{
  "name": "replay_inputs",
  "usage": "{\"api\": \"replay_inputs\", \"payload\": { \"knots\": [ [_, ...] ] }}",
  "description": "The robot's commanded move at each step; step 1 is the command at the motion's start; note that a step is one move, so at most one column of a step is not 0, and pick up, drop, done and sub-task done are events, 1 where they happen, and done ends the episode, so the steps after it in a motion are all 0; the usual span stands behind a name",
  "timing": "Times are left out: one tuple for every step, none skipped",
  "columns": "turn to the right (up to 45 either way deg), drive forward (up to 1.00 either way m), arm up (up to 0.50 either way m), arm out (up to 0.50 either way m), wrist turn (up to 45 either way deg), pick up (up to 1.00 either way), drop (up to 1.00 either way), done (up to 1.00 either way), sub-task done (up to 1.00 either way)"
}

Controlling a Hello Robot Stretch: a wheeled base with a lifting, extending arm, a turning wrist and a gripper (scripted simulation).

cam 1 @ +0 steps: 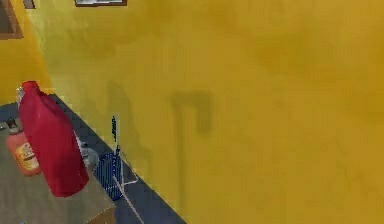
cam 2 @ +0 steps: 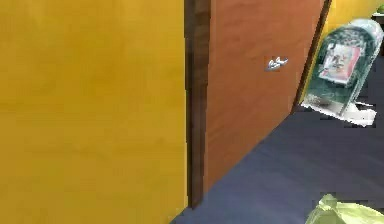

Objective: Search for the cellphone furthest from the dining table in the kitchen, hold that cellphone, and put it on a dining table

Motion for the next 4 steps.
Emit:
{"api": "replay_inputs", "payload": {
  "knots": [
    [-45.0, 0.0, 0.0, 0.0, 0.0, 0.0, 0.0, 0.0, 0.0],
    [-45.0, 0.0, 0.0, 0.0, 0.0, 0.0, 0.0, 0.0, 0.0],
    [-45.0, 0.0, 0.0, 0.0, 0.0, 0.0, 0.0, 0.0, 0.0],
    [-24.0, 0.0, 0.0, 0.0, 0.0, 0.0, 0.0, 0.0, 0.0]
  ]
}}
